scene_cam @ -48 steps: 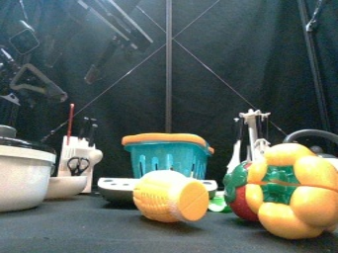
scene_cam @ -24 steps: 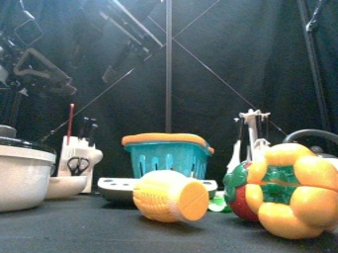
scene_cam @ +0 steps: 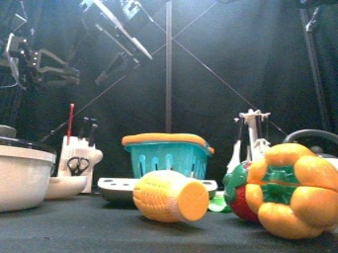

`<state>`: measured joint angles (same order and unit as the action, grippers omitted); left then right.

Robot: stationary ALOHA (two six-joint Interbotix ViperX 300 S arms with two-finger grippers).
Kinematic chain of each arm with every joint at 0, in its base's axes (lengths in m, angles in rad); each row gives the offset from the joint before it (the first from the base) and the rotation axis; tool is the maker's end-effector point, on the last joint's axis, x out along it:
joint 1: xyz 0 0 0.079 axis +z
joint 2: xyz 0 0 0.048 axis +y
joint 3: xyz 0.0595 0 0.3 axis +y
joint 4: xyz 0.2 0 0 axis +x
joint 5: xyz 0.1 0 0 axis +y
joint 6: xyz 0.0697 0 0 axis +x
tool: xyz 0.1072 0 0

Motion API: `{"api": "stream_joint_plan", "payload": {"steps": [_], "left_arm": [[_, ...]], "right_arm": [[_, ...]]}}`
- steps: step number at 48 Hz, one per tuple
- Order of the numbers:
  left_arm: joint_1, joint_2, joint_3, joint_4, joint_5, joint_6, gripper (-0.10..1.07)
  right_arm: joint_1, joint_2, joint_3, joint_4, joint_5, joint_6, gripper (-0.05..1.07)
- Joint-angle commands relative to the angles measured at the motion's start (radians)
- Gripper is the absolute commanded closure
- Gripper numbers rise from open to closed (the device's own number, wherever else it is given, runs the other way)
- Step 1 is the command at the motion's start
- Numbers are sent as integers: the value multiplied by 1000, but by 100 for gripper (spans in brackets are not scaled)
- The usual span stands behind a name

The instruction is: Grab red knife

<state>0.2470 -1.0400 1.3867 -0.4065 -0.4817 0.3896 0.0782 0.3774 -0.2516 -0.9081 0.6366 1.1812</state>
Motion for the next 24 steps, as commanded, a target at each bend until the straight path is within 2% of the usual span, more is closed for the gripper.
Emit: {"api": "stream_joint_plan", "payload": {"steps": [1,12,24], "left_arm": [[63,3,-11,-26,-48,0,21],[187,3,41,-97,-135,0,21],[210,5,54,-103,-135,-6,21]], "right_arm": [[-35,-12,-58,-8,-12,-3,4],[-81,75,-169,-12,-43,-6,4],[-118,175,-275,-12,-51,-6,4]]}}
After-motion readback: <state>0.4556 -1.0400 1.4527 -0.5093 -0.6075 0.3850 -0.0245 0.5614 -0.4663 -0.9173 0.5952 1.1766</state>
